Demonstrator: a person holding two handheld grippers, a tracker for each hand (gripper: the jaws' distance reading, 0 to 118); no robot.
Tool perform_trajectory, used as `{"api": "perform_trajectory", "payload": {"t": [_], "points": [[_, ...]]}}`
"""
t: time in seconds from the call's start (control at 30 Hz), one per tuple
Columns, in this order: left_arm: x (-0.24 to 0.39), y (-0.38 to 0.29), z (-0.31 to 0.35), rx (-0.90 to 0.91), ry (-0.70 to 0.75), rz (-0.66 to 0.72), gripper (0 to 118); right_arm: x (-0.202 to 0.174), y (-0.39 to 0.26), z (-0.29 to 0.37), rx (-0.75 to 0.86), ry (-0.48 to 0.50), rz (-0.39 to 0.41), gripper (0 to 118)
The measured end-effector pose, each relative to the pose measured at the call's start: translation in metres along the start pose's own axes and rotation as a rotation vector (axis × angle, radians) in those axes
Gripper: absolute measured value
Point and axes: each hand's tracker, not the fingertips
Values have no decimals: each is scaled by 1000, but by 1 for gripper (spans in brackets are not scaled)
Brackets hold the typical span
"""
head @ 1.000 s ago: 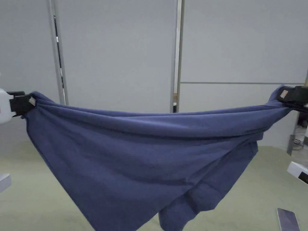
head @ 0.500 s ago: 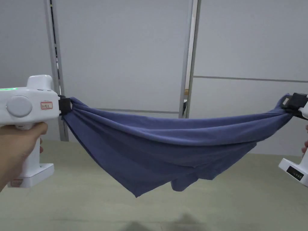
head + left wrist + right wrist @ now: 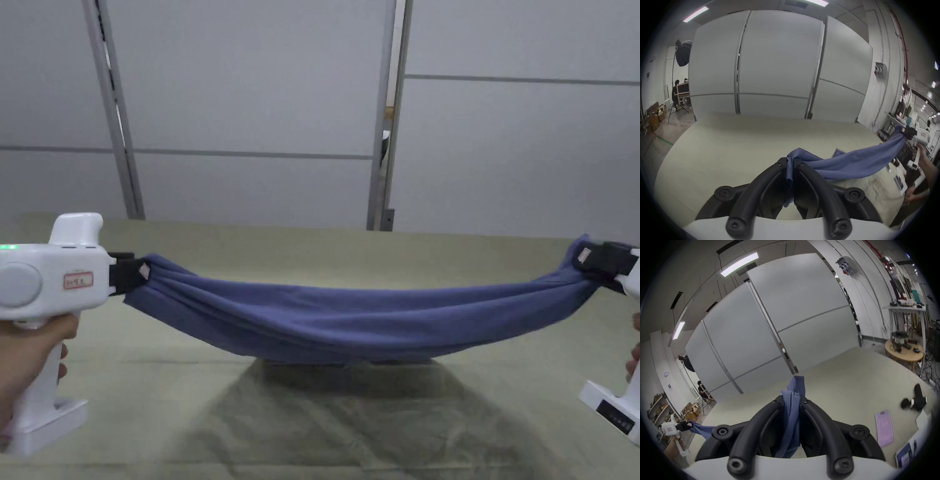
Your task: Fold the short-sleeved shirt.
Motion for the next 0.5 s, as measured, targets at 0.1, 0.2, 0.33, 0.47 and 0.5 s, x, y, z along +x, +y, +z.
{"api": "perform_trajectory", "payload": {"t": [0.1, 0.2, 0.33, 0.47, 0.5], "points": [[-1, -55, 35, -62, -22, 12, 7, 14, -49, 50, -40, 27, -36, 16], [-5, -106, 70, -87, -30, 25, 7, 30, -100, 99, -71, 14, -33, 16], [6, -169, 116, -118, -39, 12, 7, 48, -158, 154, -109, 3, -51, 16], [14, -229, 164, -147, -47, 27, 7, 61, -208, 211, -136, -2, -112, 16], [14, -242, 175, -160, -53, 35, 7, 64, -218, 226, -133, -6, -119, 16]]}}
